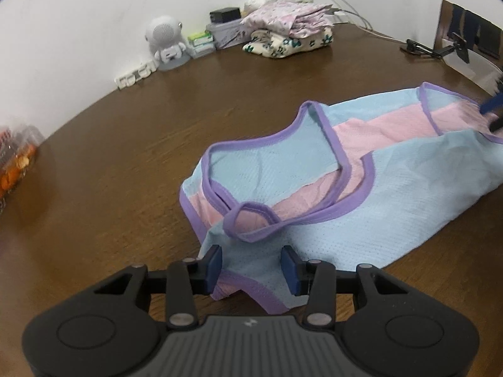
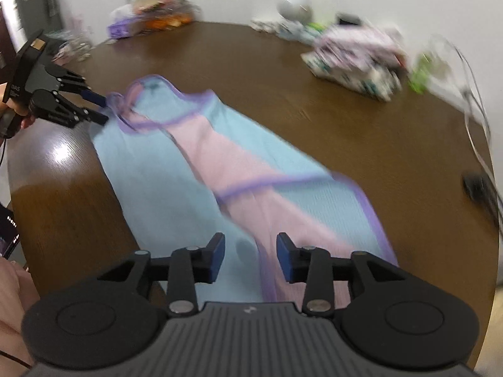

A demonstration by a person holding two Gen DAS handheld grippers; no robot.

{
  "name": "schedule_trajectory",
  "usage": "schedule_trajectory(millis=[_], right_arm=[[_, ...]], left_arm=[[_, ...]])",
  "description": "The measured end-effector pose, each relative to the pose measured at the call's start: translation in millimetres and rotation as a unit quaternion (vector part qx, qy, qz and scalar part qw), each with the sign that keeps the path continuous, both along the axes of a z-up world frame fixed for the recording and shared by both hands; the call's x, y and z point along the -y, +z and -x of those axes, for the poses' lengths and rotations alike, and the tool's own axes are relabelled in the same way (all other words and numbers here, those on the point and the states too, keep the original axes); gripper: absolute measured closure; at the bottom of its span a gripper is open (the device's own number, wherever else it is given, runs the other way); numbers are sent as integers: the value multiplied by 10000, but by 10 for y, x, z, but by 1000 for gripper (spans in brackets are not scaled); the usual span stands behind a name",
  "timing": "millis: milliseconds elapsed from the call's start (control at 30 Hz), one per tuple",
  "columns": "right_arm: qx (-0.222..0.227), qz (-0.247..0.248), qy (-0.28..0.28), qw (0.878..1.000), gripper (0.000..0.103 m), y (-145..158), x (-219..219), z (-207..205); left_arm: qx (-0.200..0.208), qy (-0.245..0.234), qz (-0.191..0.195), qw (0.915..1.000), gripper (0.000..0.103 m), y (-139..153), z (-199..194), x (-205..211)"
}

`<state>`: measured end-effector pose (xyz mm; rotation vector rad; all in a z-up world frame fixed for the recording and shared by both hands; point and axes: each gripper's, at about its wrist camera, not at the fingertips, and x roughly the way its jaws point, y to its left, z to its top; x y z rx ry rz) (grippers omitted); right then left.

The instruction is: Fold clothes

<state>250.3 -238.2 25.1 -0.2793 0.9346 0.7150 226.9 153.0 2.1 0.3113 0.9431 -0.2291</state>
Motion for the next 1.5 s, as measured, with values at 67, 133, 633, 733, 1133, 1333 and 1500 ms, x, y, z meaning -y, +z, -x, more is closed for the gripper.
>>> schedule_trajectory(millis=[67,133,633,733,1133,1333,1500], right_arm=[[-160,-113,-100,9998,65,-103,89,4],[-278,-255,-77,9993,65,-187,111,-5],[-213,-388,423,9981,93,-254,-84,-253],[-156,-605,258,9977,61,-217,13,-184],[-316,-521,489,9969,100,-321,45,-86],[-119,-240,541,9982,101,-209,2,-283],[-149,-164,542,9983,100,-332,-47,-323]], left_arm=[[-71,-19,158,9998,95,-20,-19,-5],[-94,-9,164,9998,96,-26,-15,14],[20,568,227,9981,81,112,106,-96],[178,480,235,9984,71,205,102,-129],[51,199,-410,9989,92,-54,-240,84],[68,232,-485,9985,92,-87,-232,110],[87,364,-488,9981,92,-86,-208,120]])
